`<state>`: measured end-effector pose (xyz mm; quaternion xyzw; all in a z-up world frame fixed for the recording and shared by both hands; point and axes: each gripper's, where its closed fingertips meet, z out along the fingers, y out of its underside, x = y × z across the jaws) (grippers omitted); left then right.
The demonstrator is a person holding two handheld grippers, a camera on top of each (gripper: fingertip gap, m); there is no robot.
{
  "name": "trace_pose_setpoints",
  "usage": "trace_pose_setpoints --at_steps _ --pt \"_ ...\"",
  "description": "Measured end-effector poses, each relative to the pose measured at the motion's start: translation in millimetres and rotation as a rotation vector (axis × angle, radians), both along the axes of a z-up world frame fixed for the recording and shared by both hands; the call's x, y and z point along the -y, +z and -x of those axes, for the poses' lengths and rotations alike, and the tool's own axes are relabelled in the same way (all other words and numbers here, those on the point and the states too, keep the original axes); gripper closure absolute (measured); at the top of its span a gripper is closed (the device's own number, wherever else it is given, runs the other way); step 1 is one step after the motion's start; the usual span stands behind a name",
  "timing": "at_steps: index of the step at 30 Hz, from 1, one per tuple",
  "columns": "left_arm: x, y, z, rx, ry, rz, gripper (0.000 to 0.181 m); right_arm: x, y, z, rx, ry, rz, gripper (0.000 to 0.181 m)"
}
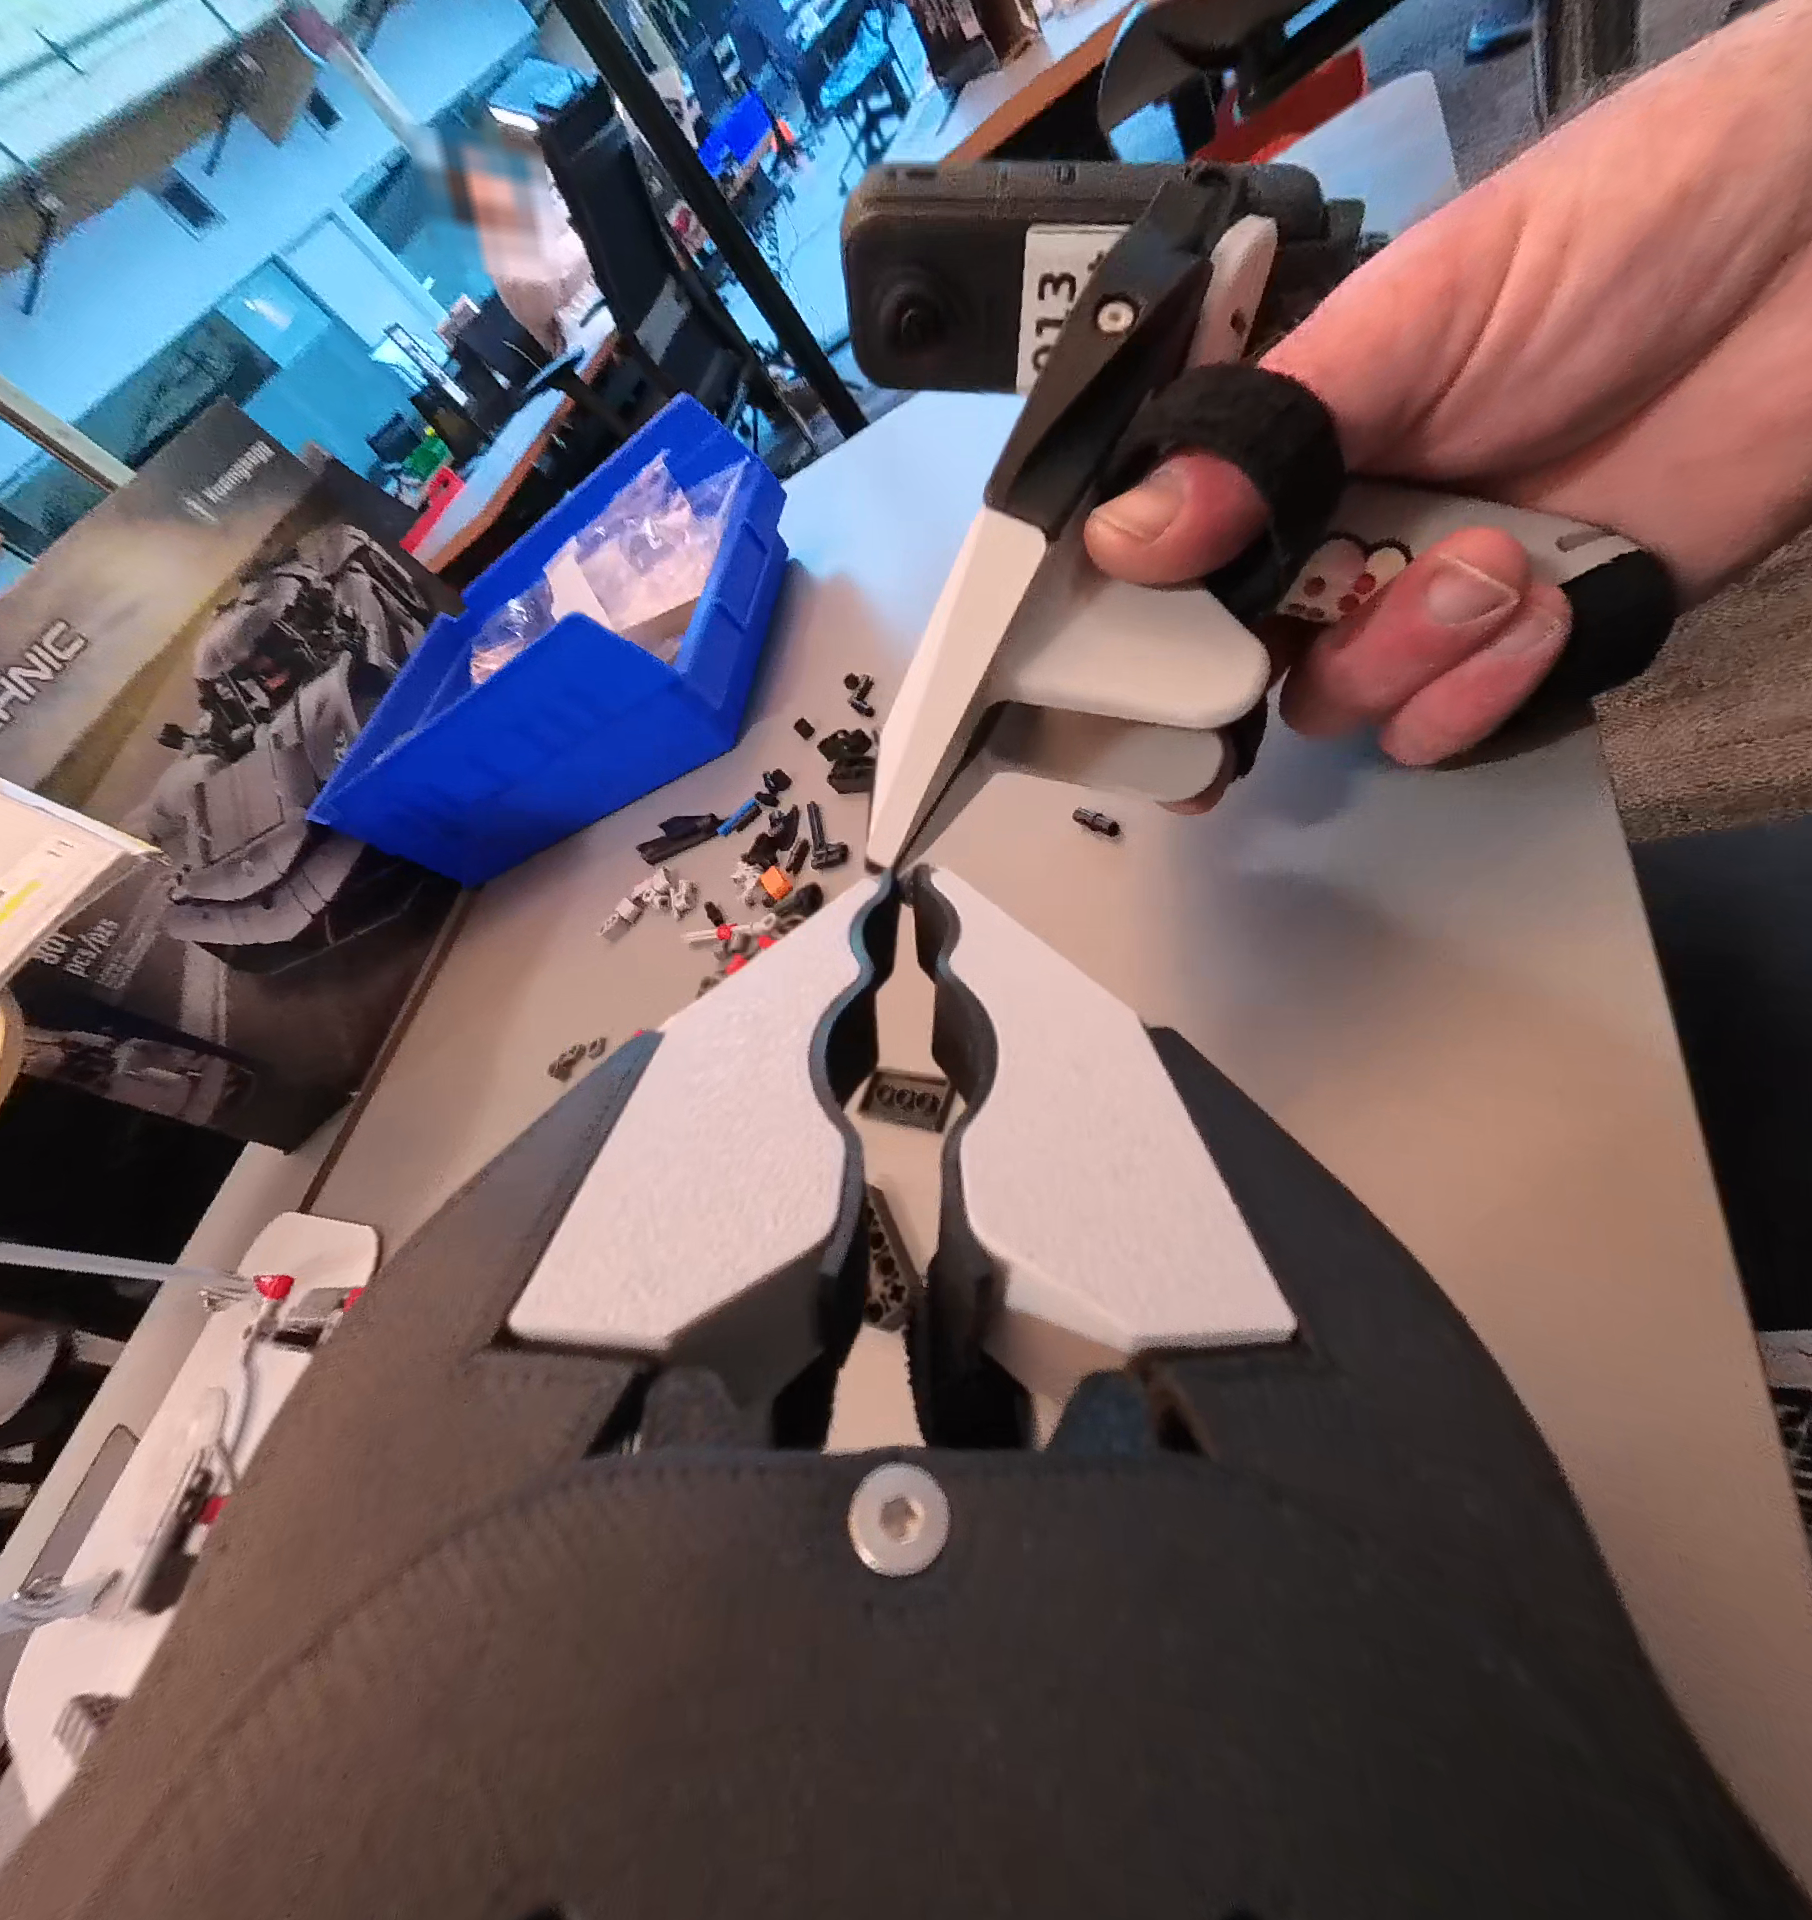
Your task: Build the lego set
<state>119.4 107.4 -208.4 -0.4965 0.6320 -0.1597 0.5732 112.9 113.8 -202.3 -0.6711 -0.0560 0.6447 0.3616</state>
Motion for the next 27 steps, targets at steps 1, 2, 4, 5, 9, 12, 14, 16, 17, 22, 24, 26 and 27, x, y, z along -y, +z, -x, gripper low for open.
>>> trace_pose_setpoints --at_steps 1,2,4,5,9,12,14,16,17,22,24,26,27 --pt "0.0 0.6 0.2 0.008 -0.005 0.003 0.181 0.3 -0.2 0.3 -0.001 0.005 0.004 0.181" --pt "-0.2 0.0 0.2 0.006 -0.01 0.014 0.181 0.2 -0.8 0.6 0.002 0.006 0.009 0.181" --pt "-1.7 -0.4 0.1 0.011 -0.02 0.022 0.181 -0.7 -1.6 0.3 0.009 0.009 0.012 0.181" --pt "-3.1 -2.2 -0.1 0.009 -0.023 0.043 0.181 -1.5 -1.9 -0.3 0.017 0.008 0.009 0.181" --pt "-8.6 -4.0 -0.1 0.068 -0.047 0.206 0.181 -3.1 -1.9 -1.7 0.074 0.001 -0.03 0.18" --pt "-10.5 5.3 1.2 0.17 -0.092 0.373 0.181 -2.1 0.3 -2.2 0.154 -0.011 -0.103 0.176" --pt "-12.6 14.9 3.2 0.254 -0.128 0.475 0.181 -3.6 0.1 -4.7 0.192 -0.02 -0.129 0.172" --pt "-14.6 23.4 5.5 0.324 -0.166 0.573 0.181 -1.9 4.5 -4.4 0.2 -0.005 -0.175 0.17" --pt "-14.6 27.1 6.3 0.354 -0.191 0.623 0.181 -0.7 10.3 -3.8 0.195 -0.004 -0.211 0.167" --pt "-9.4 49.9 10.4 0.544 -0.378 1.013 0.181 -0.9 28.8 3.3 0.449 -0.093 -0.518 0.166" --pt "-11.8 57.6 13.1 0.627 -0.42 1.141 0.181 -3.0 38.2 3.6 0.571 -0.161 -0.65 0.172" --pt "-11.5 61.5 14.2 0.679 -0.464 1.248 0.181 -3.3 47.0 4.6 0.655 -0.209 -0.757 0.174" --pt "-12.3 63.9 15.6 0.712 -0.479 1.28 0.181 -0.9 50.1 7.8 0.684 -0.206 -0.804 0.172"
